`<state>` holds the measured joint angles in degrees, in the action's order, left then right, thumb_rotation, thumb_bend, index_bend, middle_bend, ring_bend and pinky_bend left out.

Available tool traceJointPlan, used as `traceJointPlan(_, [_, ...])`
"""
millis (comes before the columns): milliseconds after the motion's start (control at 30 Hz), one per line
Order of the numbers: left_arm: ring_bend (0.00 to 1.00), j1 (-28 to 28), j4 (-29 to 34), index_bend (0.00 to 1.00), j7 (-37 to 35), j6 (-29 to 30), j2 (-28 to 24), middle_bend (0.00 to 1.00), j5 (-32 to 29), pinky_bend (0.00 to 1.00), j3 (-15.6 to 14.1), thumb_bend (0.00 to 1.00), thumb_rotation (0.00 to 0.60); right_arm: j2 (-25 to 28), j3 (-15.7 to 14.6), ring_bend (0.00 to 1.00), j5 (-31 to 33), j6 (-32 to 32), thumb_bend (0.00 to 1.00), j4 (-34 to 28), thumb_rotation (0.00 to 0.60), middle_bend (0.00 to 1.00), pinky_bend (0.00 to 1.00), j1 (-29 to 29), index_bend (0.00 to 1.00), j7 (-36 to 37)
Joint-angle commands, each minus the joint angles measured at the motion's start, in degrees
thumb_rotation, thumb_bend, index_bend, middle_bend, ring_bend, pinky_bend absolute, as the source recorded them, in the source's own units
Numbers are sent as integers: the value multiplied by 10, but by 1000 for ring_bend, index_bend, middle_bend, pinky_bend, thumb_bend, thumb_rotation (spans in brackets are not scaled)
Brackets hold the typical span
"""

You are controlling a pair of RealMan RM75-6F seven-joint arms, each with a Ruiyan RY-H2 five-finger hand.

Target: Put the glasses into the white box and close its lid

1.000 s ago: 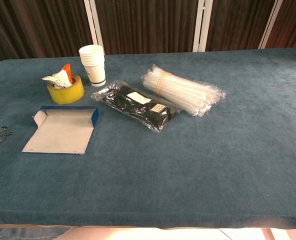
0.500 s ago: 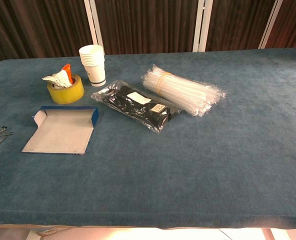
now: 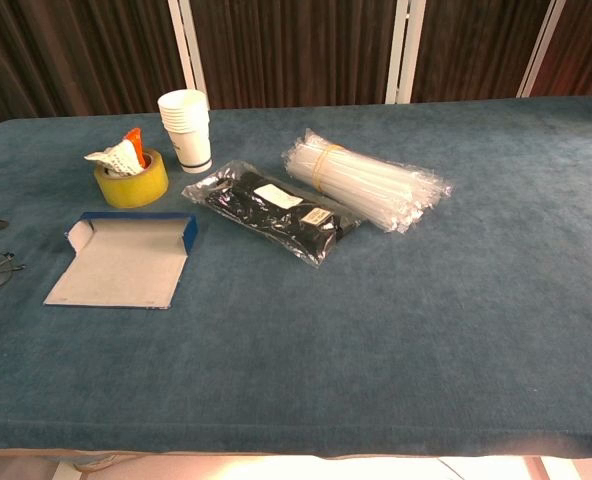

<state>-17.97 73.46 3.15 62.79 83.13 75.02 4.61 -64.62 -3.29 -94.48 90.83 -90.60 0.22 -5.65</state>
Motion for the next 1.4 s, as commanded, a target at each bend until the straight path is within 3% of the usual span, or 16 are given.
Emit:
traceJointPlan(33, [0,-6,-18,0,7,-19,11,0,-22,72,7,296,600,1,0,0,-2,-2,278,-1,600,0,0,0,0,0])
traceJointPlan(600, [0,-8,-63,9,55,-41,24,0,-100,79,23,303,600,5,1,0,-14,1,278,-4,600,0,0,-6,0,8])
traceJointPlan(767, [0,-9,-65,176,65,-45,24,0,-112,85,26,312,600,6,2,0,-16,2,278,-4,600,0,0,-7,0,9])
traceJointPlan(1000, [0,-10,-63,334,76,-40,26,0,-119,94,28,319,600,7,2,0,-18,-1,278,-5,600,0,0,-7,0,10])
traceJointPlan(1267, [0,-11,-61,401,78,-39,26,18,-113,96,23,339,600,9,2,0,-19,-3,278,-7,600,0,0,-8,0,12])
traceJointPlan(1400, [0,-13,-26,432,72,-66,0,36,-112,96,13,353,600,10,3,0,-19,-3,278,-7,600,0,0,-9,0,13])
